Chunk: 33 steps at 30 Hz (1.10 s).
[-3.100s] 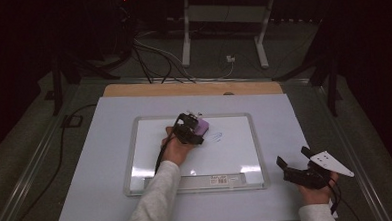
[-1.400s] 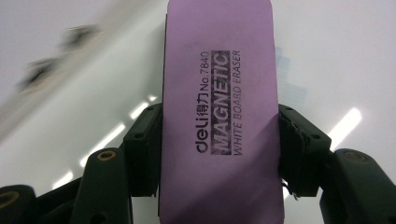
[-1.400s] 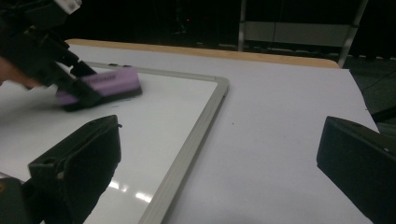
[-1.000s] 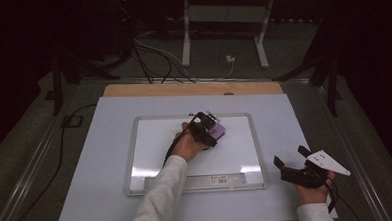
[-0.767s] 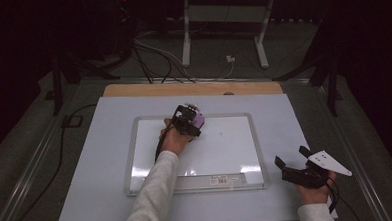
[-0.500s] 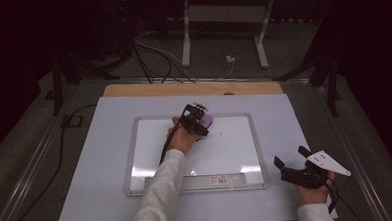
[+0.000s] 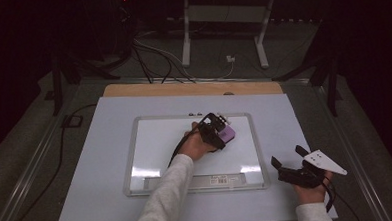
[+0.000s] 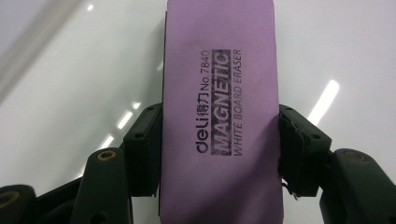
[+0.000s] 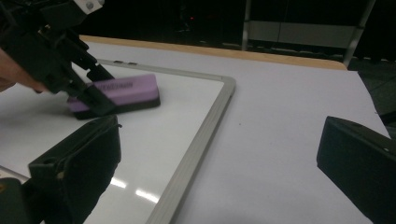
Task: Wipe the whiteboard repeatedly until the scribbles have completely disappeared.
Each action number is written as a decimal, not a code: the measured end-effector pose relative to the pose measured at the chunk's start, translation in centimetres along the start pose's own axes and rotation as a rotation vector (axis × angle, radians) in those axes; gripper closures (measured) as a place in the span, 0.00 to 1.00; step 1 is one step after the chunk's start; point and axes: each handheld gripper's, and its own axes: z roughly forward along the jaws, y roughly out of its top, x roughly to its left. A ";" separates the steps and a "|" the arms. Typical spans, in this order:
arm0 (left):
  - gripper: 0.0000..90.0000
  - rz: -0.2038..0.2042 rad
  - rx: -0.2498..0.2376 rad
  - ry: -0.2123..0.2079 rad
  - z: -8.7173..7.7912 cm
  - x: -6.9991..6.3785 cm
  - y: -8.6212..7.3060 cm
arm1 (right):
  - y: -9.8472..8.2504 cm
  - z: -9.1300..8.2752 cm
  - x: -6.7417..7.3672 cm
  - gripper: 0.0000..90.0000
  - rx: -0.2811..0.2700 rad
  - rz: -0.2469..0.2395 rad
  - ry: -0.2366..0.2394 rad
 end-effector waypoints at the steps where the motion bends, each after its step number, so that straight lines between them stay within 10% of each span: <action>1: 0.47 -0.029 0.002 0.011 -0.1 0.6 -0.2 | 0.0 0.0 -0.1 0.00 0.000 0.002 -0.001; 9: 0.47 -0.236 0.028 0.114 -1.3 5.7 -2.6 | -0.1 -0.3 -0.4 0.00 -0.004 0.013 -0.007; 20: 0.47 -0.093 -0.003 0.043 0.1 1.2 0.1 | -0.1 -0.3 -0.3 0.00 0.000 0.011 -0.009; 27: 0.47 0.107 0.025 -0.055 0.5 -3.0 1.6 | 0.0 0.0 -0.1 0.00 -0.001 0.005 -0.002; 33: 0.47 -0.031 -0.005 0.008 0.9 -1.3 1.8 | 0.0 -0.1 -0.1 0.00 -0.005 0.005 -0.001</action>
